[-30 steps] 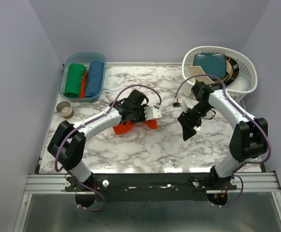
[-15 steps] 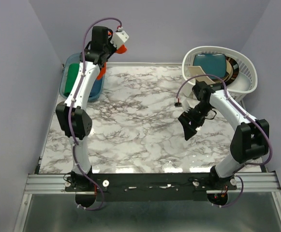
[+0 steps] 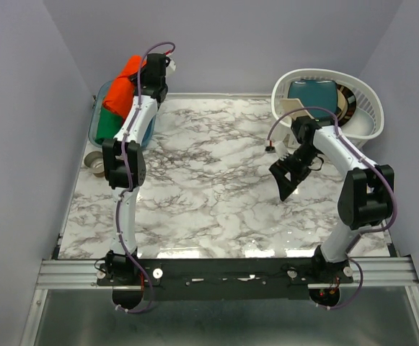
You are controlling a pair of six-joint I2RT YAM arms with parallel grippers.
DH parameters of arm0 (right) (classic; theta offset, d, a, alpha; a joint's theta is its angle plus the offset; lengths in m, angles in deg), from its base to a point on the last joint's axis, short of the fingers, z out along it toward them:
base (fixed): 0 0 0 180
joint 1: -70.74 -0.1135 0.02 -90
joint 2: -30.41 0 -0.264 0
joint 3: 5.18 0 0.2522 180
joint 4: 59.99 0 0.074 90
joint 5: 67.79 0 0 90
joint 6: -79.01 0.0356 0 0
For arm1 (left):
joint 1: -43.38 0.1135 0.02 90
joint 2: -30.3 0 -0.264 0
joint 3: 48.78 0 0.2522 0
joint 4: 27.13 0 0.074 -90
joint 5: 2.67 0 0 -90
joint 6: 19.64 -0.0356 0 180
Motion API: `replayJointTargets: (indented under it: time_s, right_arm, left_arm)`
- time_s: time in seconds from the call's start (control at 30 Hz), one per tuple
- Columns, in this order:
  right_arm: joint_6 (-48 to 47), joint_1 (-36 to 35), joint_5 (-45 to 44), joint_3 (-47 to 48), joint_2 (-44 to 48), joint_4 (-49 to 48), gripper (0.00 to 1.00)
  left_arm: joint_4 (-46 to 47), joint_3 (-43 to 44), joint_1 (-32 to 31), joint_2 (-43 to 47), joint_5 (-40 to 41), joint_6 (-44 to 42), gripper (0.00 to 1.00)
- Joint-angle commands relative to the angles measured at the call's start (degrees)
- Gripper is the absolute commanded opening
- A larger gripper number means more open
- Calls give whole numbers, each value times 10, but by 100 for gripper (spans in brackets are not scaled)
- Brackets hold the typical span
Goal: Roll the t-shirts
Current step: Place the T-shirt in the bin.
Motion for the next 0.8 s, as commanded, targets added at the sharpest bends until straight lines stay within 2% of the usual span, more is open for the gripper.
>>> replayJointTargets:
  time_s: [0.0, 0.23, 0.63, 0.77]
  right_arm:
    - [-11, 15, 0, 12, -22, 28, 100]
    - [-9, 29, 4, 14, -42, 30, 100]
    - [-10, 36, -11, 21, -57, 47, 100]
    - [-12, 37, -20, 26, -61, 66, 100]
  left_arm:
    - [110, 3, -4, -15, 94, -55, 0]
    - [136, -29, -4, -27, 110, -93, 0]
    - [113, -37, 4, -59, 122, -56, 0]
    - [135, -31, 8, -81, 127, -70, 0]
